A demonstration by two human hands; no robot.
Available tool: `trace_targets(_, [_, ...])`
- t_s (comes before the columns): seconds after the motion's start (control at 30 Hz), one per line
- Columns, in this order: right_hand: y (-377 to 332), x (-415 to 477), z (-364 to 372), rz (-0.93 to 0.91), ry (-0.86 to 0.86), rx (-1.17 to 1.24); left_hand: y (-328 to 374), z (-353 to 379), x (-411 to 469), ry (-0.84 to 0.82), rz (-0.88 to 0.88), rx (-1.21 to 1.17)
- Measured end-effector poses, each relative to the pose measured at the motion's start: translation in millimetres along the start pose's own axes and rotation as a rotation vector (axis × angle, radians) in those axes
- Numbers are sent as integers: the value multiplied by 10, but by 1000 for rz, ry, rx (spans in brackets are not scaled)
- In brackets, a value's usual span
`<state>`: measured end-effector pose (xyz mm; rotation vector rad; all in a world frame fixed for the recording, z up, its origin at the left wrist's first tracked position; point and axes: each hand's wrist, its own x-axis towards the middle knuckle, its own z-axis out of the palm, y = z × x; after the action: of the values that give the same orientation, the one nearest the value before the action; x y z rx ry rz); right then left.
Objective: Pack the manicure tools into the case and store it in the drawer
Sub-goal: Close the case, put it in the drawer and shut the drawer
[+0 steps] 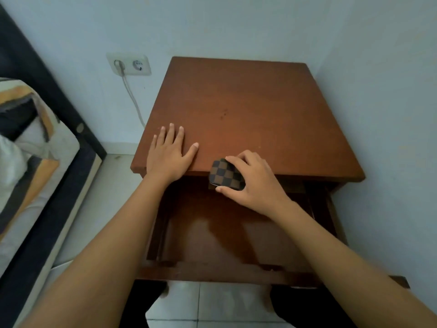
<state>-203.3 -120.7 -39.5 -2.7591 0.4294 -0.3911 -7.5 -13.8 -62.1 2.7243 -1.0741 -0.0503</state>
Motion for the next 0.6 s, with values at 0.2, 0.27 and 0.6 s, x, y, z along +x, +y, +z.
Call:
trace_targets(0.2, [20, -476, 327, 143, -210, 28, 24, 5, -45, 21, 9, 17])
trace_targets(0.27, [108, -433, 457, 199, -407, -12, 37, 13, -60, 23, 13, 26])
trace_targets(0.6, [197, -510, 604, 267, -681, 3, 153, 2, -411, -18, 35, -56])
